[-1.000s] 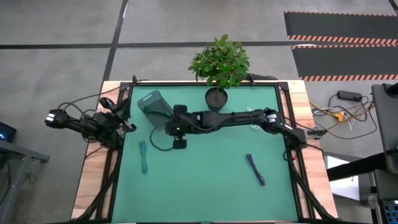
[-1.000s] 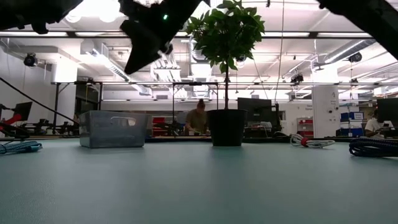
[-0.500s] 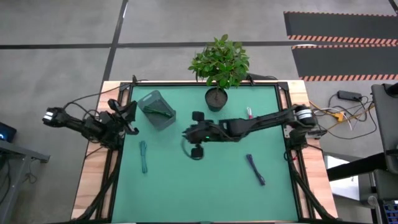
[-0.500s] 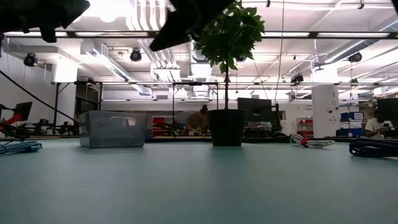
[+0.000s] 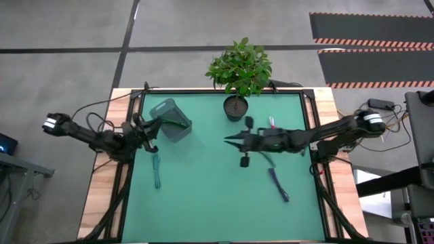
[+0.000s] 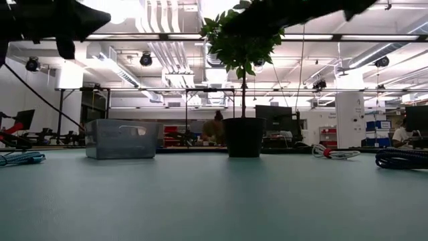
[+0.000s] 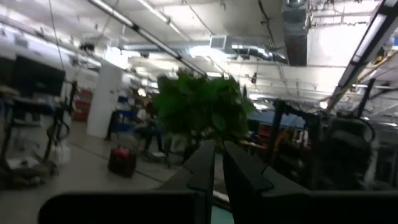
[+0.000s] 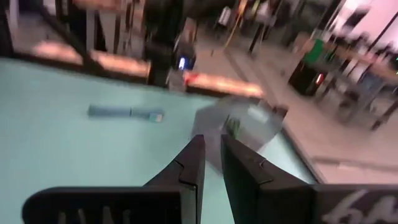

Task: Pick and place USB-C Cables
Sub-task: Put the blue charger cable into the gray bin

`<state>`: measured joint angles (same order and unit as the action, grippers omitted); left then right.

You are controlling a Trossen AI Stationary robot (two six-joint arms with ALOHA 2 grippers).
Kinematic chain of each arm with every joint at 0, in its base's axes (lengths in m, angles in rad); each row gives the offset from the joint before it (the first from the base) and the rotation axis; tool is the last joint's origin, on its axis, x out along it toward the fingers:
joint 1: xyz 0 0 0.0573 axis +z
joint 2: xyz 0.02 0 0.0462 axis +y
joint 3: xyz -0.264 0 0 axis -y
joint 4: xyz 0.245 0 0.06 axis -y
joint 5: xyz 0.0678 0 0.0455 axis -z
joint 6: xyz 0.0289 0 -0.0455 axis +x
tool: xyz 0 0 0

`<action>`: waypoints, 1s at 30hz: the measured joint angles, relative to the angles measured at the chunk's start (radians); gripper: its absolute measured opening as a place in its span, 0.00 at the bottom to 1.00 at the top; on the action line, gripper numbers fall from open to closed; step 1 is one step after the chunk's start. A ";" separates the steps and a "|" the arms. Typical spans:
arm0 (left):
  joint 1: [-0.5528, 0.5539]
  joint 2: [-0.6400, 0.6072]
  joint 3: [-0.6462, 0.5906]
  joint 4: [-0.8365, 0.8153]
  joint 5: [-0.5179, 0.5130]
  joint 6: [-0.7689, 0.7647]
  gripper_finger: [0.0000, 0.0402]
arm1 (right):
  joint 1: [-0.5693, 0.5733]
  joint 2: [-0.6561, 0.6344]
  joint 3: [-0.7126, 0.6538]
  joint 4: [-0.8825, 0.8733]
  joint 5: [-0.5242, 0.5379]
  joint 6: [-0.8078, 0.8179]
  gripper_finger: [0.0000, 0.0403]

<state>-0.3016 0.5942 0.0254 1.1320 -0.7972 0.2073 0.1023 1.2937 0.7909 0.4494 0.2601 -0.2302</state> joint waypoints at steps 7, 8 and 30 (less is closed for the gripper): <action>0.000 0.104 0.000 -0.006 0.014 -0.221 0.05 | -0.005 -0.215 -0.181 0.111 0.001 -0.051 0.11; 0.000 0.115 0.000 -0.006 0.015 -0.249 0.05 | -0.004 -0.247 -0.198 0.113 0.001 -0.055 0.11; -0.076 0.368 0.260 -0.030 0.086 -0.360 0.05 | -0.004 -0.682 -0.454 0.122 -0.035 -0.156 0.11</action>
<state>-0.3779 0.9620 0.2849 1.1018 -0.7113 -0.1532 0.0978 0.6119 0.3367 0.5713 0.2249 -0.3866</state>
